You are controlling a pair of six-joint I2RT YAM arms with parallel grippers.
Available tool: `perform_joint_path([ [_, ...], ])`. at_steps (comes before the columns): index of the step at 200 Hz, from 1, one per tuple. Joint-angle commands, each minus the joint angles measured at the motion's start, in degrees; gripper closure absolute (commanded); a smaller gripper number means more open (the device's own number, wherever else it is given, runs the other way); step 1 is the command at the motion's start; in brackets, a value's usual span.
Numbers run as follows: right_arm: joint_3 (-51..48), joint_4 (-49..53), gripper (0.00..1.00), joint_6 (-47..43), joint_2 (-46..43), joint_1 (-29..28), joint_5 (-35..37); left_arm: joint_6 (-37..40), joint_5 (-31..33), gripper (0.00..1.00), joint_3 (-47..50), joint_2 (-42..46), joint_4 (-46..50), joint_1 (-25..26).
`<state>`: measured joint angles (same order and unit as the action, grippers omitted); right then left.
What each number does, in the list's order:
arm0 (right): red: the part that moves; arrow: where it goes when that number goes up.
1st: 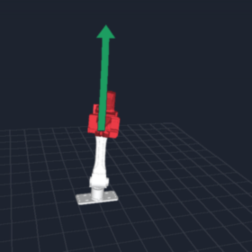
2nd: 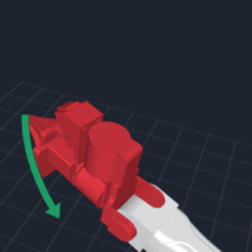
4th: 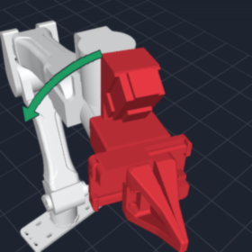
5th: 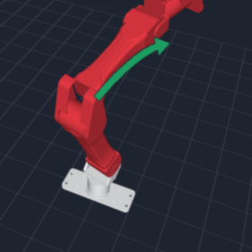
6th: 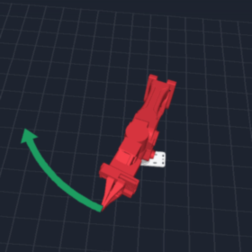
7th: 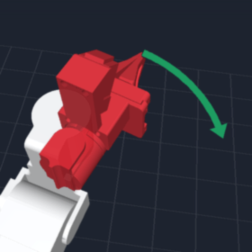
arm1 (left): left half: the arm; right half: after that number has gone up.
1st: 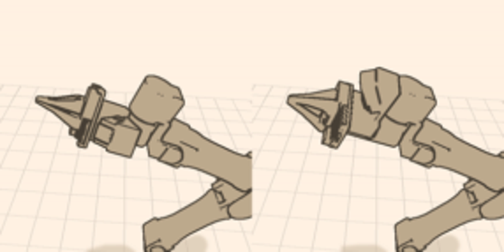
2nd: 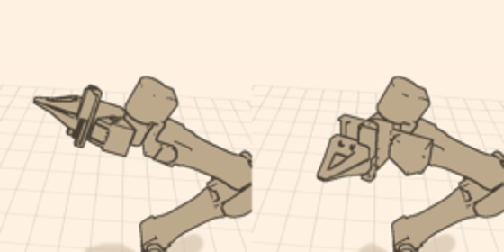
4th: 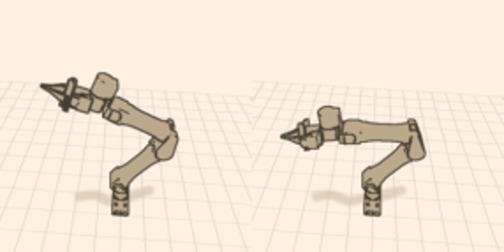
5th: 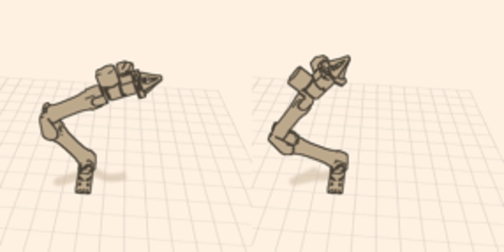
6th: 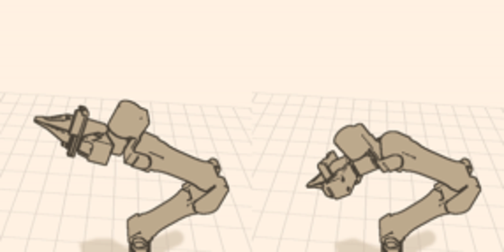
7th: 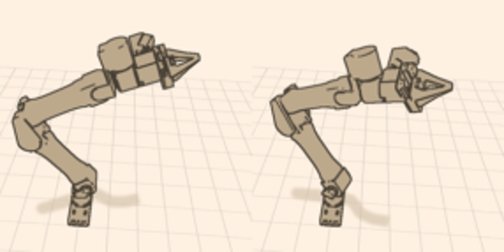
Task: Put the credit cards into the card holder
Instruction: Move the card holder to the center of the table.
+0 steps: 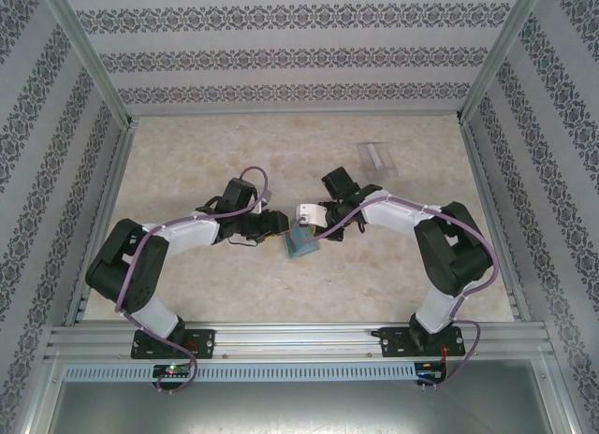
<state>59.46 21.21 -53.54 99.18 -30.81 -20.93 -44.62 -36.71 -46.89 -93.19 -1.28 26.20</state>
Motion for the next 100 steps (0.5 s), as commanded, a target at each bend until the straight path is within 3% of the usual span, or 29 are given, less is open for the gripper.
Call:
perform_joint_path([
  [1, -1.9, -4.8, 0.90, 0.4, -2.6, 1.0, -4.4, 0.3, 0.5, 0.54, -3.4, -2.2, -0.3, 0.5],
  [52, -2.6, -5.0, 0.88, 0.4, -5.6, 4.1, -13.3, 0.2, 2.3, 0.55, -6.0, -6.0, 1.8, 1.6],
  [100, -2.8, -5.3, 0.68, 0.4, -5.9, 3.9, -14.0, -0.2, 1.8, 0.51, -6.9, -8.3, 0.9, 2.5],
])
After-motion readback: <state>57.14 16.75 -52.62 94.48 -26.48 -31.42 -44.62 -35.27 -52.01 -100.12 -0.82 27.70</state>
